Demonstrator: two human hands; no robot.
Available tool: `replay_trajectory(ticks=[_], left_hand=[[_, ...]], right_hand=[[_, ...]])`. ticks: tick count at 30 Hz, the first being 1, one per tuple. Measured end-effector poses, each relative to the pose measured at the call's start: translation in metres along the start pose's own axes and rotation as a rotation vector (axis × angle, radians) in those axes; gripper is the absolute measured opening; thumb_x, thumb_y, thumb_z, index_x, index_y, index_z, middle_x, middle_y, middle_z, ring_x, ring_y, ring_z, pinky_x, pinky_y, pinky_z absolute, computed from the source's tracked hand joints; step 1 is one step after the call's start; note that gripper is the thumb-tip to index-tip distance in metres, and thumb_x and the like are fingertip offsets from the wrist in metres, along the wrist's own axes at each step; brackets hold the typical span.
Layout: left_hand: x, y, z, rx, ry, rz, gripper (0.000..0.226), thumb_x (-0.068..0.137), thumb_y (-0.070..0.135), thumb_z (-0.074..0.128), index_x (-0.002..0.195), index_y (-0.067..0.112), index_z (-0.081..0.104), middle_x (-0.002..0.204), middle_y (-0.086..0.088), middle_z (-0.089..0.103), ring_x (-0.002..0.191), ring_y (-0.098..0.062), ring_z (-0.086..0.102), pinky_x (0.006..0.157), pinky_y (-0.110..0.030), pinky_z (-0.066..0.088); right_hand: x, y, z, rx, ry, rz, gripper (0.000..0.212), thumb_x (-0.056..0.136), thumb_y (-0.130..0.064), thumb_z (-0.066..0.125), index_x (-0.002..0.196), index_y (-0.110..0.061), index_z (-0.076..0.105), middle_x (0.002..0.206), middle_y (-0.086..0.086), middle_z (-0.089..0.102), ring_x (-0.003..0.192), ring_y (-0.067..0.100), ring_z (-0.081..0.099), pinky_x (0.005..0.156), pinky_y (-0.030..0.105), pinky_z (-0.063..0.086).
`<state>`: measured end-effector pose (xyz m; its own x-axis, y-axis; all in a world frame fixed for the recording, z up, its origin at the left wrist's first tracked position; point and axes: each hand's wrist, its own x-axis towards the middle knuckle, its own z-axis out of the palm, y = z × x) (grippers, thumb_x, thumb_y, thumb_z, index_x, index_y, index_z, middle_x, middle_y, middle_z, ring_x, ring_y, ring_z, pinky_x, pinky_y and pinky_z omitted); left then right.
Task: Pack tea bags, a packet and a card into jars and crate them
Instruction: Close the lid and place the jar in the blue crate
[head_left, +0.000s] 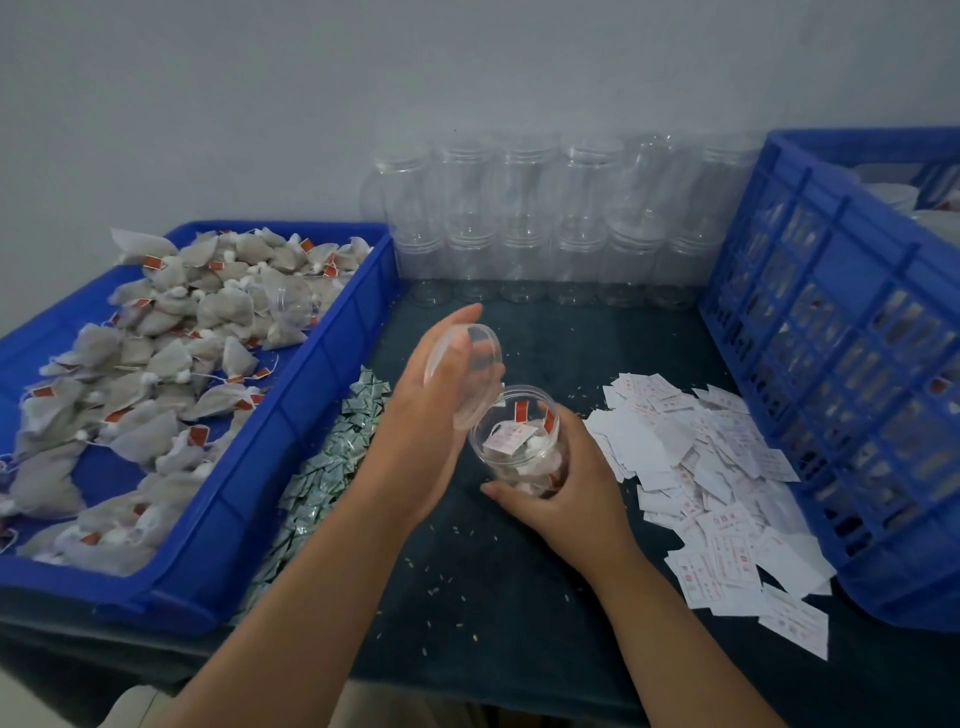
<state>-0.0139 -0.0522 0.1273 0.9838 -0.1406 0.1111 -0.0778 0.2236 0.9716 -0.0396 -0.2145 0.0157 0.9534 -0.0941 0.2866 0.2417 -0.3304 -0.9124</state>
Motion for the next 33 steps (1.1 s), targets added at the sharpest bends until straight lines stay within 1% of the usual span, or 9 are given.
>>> replay_trajectory(ticks=[3,6,11,14,18,23,27,31,33], left_hand=[[0.006,0.000,-0.005,0.036,0.008,0.035,0.050,0.098,0.067,0.044,0.134,0.040,0.063,0.132,0.000,0.070,0.127,-0.015,0.065,0.109,-0.036,0.050],[0.016,-0.006,-0.014,0.634,0.039,0.141,0.041,0.103,0.060,0.039,0.137,0.046,0.056,0.135,0.019,0.062,0.124,0.009,0.055,0.105,-0.027,0.046],[0.003,-0.021,-0.011,0.957,-0.240,0.189,0.055,0.092,0.071,0.042,0.142,0.050,0.050,0.130,0.022,0.044,0.128,0.008,0.042,0.104,-0.014,0.034],[0.000,-0.021,-0.003,1.115,-0.256,0.233,0.061,0.088,0.074,0.048,0.144,0.049,0.047,0.126,0.021,0.037,0.121,0.010,0.038,0.096,-0.008,0.031],[0.003,-0.014,0.009,1.230,-0.278,0.277,0.060,0.087,0.069,0.065,0.137,0.040,0.051,0.132,0.016,0.050,0.111,-0.007,0.059,0.099,-0.029,0.047],[0.007,-0.019,0.021,1.389,-0.331,0.252,0.071,0.082,0.071,0.067,0.141,0.038,0.046,0.131,0.006,0.048,0.118,-0.021,0.051,0.103,-0.037,0.044],[0.009,-0.020,0.020,1.384,-0.430,0.304,0.080,0.075,0.082,0.066,0.139,0.038,0.044,0.127,0.010,0.043,0.116,-0.015,0.046,0.101,-0.034,0.042],[0.013,-0.016,0.018,1.295,-0.513,0.367,0.066,0.078,0.080,0.062,0.127,0.037,0.057,0.124,0.014,0.050,0.114,-0.009,0.050,0.100,-0.031,0.043],[0.015,-0.012,0.015,1.175,-0.572,0.391,0.051,0.085,0.072,0.062,0.118,0.033,0.067,0.121,0.016,0.056,0.112,-0.007,0.055,0.099,-0.032,0.045]], right_hand=[[0.001,-0.002,-0.002,0.060,-0.005,-0.004,0.089,0.065,-0.055,0.099,0.142,-0.056,0.052,0.141,-0.021,0.066,0.132,0.006,0.064,0.105,0.034,0.058],[0.000,-0.006,-0.003,0.100,0.008,-0.021,0.086,0.069,-0.052,0.099,0.140,-0.061,0.051,0.142,-0.022,0.066,0.133,0.005,0.064,0.100,0.021,0.057],[0.002,-0.003,-0.002,0.088,-0.022,-0.022,0.085,0.072,-0.047,0.099,0.144,-0.050,0.054,0.137,-0.014,0.070,0.124,0.014,0.071,0.098,0.044,0.062],[0.002,0.001,0.000,0.040,-0.057,-0.008,0.083,0.075,-0.045,0.095,0.146,-0.043,0.053,0.134,-0.013,0.071,0.121,0.014,0.071,0.095,0.048,0.063],[0.003,0.001,0.001,-0.038,-0.037,-0.032,0.070,0.073,-0.048,0.089,0.133,-0.045,0.054,0.122,-0.018,0.070,0.110,0.010,0.071,0.085,0.040,0.063],[0.004,0.003,-0.002,0.004,-0.034,-0.028,0.062,0.073,-0.045,0.087,0.126,-0.047,0.055,0.118,-0.017,0.070,0.106,0.010,0.071,0.077,0.019,0.058],[0.006,0.009,-0.002,0.045,-0.028,0.062,0.060,0.069,-0.047,0.084,0.123,-0.045,0.057,0.111,-0.018,0.072,0.098,0.008,0.075,0.079,0.039,0.064],[0.006,0.009,-0.004,0.034,-0.062,0.083,0.062,0.067,-0.040,0.084,0.120,-0.055,0.056,0.111,-0.023,0.074,0.098,0.003,0.076,0.079,0.041,0.068],[0.006,0.008,-0.008,0.089,-0.112,0.076,0.065,0.069,-0.033,0.085,0.127,-0.050,0.061,0.113,-0.019,0.077,0.103,0.005,0.077,0.083,0.035,0.067]])
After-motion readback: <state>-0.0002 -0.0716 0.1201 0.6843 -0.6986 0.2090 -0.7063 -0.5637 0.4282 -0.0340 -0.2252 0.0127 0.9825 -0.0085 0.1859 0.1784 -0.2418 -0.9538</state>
